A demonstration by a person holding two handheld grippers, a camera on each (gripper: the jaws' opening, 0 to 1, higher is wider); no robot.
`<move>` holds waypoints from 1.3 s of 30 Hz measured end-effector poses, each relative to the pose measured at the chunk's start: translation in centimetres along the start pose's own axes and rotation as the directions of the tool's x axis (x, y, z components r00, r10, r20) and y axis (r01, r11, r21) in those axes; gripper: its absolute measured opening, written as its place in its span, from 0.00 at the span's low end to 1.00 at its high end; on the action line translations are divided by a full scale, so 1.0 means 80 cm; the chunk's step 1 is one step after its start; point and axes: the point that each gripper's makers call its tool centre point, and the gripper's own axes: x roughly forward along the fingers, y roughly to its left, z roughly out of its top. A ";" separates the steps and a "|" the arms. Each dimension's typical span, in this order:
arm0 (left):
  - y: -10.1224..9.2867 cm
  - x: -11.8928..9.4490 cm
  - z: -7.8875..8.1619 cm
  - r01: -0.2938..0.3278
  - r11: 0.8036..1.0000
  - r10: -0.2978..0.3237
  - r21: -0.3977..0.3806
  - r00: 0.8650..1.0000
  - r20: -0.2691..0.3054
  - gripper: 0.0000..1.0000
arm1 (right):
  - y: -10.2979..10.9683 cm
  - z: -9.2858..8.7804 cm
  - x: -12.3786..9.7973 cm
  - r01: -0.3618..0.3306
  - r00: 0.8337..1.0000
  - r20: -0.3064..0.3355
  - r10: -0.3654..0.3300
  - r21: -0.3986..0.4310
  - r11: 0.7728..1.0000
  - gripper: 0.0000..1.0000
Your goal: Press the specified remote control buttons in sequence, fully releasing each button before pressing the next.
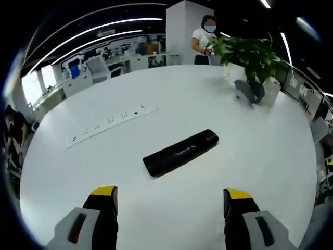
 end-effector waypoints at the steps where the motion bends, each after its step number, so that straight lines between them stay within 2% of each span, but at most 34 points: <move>1: -0.001 -0.005 -0.001 0.001 1.000 -0.001 -0.013 1.000 0.013 0.90 | 0.000 0.000 0.000 0.001 1.000 0.002 -0.001 0.000 1.000 0.99; 4: -0.003 -0.027 0.000 -0.005 0.999 0.008 -0.044 0.998 0.065 0.96 | 0.001 0.001 -0.001 0.005 1.000 0.005 -0.005 -0.014 1.000 0.99; 6: -0.005 -0.044 0.004 -0.030 0.999 0.032 -0.020 0.994 0.107 0.98 | 0.000 0.003 -0.002 0.009 1.000 0.013 -0.009 -0.017 1.000 0.99; 9: -0.010 -0.062 0.005 -0.027 0.999 0.030 -0.028 0.991 0.133 1.00 | -0.001 0.004 -0.003 0.006 1.000 0.019 -0.006 -0.004 1.000 0.99; 13: -0.015 -0.088 0.008 -0.051 0.999 0.052 -0.006 0.983 0.178 1.00 | -0.001 0.006 -0.004 0.007 0.999 0.032 -0.007 0.005 1.000 0.99; 21: -0.033 -0.139 -0.016 -0.067 0.998 0.064 0.006 0.975 0.215 1.00 | -0.002 0.010 -0.006 0.012 0.999 0.050 -0.012 -0.001 1.000 0.99; 24: -0.025 -0.160 -0.030 -0.119 0.992 0.109 0.036 0.971 0.211 1.00 | -0.001 0.011 -0.007 0.009 0.998 0.055 -0.009 -0.003 1.000 0.99; 25: -0.023 -0.167 -0.033 -0.129 0.991 0.121 0.026 0.969 0.213 1.00 | 0.000 0.011 -0.007 0.007 0.998 0.055 -0.007 -0.004 1.000 0.99; 28: -0.019 -0.195 -0.039 -0.136 0.988 0.151 -0.074 0.953 0.262 1.00 | 0.001 0.011 -0.007 0.004 0.998 0.058 -0.004 -0.011 1.000 0.99; 36: -0.016 -0.251 -0.075 -0.184 0.966 0.232 -0.183 0.929 0.288 1.00 | 0.006 0.014 -0.008 -0.007 0.997 0.071 0.009 -0.021 1.000 0.99; 39: -0.021 -0.265 -0.083 -0.196 0.962 0.248 -0.192 0.920 0.303 1.00 | 0.008 0.014 -0.008 -0.011 0.998 0.068 0.013 -0.029 1.000 0.99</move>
